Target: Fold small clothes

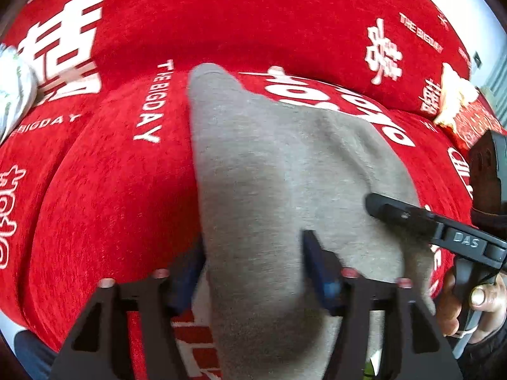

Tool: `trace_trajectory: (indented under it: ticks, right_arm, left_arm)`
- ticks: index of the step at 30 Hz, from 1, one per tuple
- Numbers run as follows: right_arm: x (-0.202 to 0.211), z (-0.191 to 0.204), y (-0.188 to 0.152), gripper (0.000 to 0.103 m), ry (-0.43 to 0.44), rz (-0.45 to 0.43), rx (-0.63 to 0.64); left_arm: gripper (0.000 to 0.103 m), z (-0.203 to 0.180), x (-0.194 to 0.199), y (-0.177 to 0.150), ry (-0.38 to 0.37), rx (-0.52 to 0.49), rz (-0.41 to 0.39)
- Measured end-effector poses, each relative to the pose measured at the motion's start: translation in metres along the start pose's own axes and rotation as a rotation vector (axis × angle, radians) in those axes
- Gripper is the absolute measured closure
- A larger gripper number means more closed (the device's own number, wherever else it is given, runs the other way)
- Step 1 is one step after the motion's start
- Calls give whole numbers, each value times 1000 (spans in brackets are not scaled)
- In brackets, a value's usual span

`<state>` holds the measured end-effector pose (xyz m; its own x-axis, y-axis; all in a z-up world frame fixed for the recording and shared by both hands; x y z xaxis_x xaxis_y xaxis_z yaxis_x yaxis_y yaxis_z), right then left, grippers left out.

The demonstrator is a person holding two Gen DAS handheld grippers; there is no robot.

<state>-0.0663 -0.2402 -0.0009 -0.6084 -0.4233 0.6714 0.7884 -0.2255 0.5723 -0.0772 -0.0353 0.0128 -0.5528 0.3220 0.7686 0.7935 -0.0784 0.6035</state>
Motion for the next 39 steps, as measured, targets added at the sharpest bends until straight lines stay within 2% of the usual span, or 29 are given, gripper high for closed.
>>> trace_trajectory:
  ticks: [1, 4, 6, 9, 11, 12, 13, 15, 19, 22, 27, 29, 34, 36, 37, 39]
  right_arm:
    - [1, -3, 0, 35, -13, 0, -10]
    - [18, -4, 3, 34, -45, -44, -20]
    - [38, 7, 9, 34, -73, -126, 38]
    - [57, 32, 15, 34, 3, -189, 108]
    - [53, 49, 12, 34, 87, -156, 156]
    - [47, 52, 10, 34, 114, -130, 166]
    - [38, 53, 8, 34, 122, -94, 168]
    - [17, 38, 3, 34, 46, -30, 134]
    - [12, 26, 7, 34, 8, -58, 129]
    - [26, 40, 3, 34, -33, -74, 196]
    - [50, 66, -15, 26, 23, -119, 294]
    - [48, 69, -27, 23, 39, -105, 320]
    - [40, 52, -43, 21, -99, -85, 347]
    - [38, 41, -49, 21, -178, -19, 314]
    - [39, 36, -53, 21, -196, -1, 301]
    - [46, 35, -58, 21, -185, -18, 301]
  left_arm:
    - [23, 4, 1, 0, 11, 12, 1]
    - [23, 11, 13, 3, 16, 42, -13]
    - [23, 14, 24, 8, 65, 25, -56]
    - [23, 11, 33, 17, 104, 1, -107]
    - [23, 8, 27, 18, 132, -26, -90]
    - [23, 8, 18, 17, 187, -50, -62]
    - [23, 9, 12, 15, 211, -64, -43]
    - [21, 9, 4, 12, 198, -65, -28]
    - [19, 10, -1, 15, 187, -60, -11]
    - [19, 7, 4, 15, 212, -72, -21]
    - [19, -2, 19, 9, 226, -103, -66]
    - [19, -3, 20, 5, 238, -119, -66]
    - [19, -3, 26, -1, 216, -107, -69]
    - [19, -8, 37, -2, 198, -124, -99]
    - [19, -11, 42, -3, 188, -135, -114]
    - [19, -17, 50, -6, 179, -153, -140]
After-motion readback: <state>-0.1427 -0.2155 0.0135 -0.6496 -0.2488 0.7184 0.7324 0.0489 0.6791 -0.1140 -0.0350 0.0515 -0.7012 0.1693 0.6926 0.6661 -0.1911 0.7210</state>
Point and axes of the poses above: each gripper's, at about its wrist camera, not at the fingertips, and x roughly against the way its jaws point, z to its left, y to its top, the point moved 5 cm from there along -x, roughly the way its jaws point, and after that the axes turned 8 degrees about -z, right-handed, at the moved point
